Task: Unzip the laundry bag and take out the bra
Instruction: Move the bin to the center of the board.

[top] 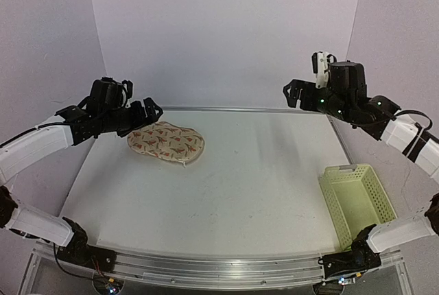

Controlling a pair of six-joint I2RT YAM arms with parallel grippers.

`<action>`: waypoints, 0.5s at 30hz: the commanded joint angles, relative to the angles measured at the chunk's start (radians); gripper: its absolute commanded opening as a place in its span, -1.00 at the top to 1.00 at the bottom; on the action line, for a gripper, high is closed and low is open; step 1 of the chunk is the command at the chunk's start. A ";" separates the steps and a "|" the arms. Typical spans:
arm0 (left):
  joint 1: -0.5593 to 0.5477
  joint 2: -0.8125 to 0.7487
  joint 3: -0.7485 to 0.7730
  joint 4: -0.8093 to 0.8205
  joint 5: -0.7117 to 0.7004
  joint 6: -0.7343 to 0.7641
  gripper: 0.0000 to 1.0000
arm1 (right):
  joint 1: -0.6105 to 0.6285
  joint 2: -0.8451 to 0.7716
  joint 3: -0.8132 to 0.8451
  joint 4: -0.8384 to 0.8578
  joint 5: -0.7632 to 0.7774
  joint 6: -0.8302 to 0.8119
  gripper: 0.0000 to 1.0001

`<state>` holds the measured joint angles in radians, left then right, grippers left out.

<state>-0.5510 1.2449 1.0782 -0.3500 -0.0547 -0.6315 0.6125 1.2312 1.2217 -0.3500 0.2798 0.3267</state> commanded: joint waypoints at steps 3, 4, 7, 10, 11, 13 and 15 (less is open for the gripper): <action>-0.001 0.005 0.012 0.023 -0.054 -0.165 -0.99 | 0.005 0.050 0.087 0.040 -0.008 0.021 -0.97; -0.001 0.008 0.013 0.022 -0.060 -0.153 -0.99 | 0.004 0.060 0.093 0.040 -0.019 0.024 -0.97; 0.007 0.014 0.022 0.014 -0.087 -0.105 -0.99 | 0.004 0.087 0.105 0.040 -0.067 0.028 -0.97; 0.046 0.026 0.025 0.004 -0.066 -0.069 -1.00 | 0.005 0.103 0.105 0.040 -0.123 0.031 -0.96; 0.064 0.032 0.027 0.001 -0.054 -0.056 -0.99 | 0.005 0.110 0.107 0.040 -0.135 0.038 -0.96; 0.103 0.043 0.033 -0.005 -0.021 -0.030 -0.99 | 0.005 0.124 0.107 0.034 -0.152 0.052 -0.97; 0.133 0.050 0.040 -0.006 0.007 0.000 -0.99 | 0.005 0.143 0.111 0.004 -0.134 0.079 -0.97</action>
<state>-0.4755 1.2823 1.0782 -0.3565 -0.0940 -0.7025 0.6125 1.3544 1.2858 -0.3401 0.1722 0.3584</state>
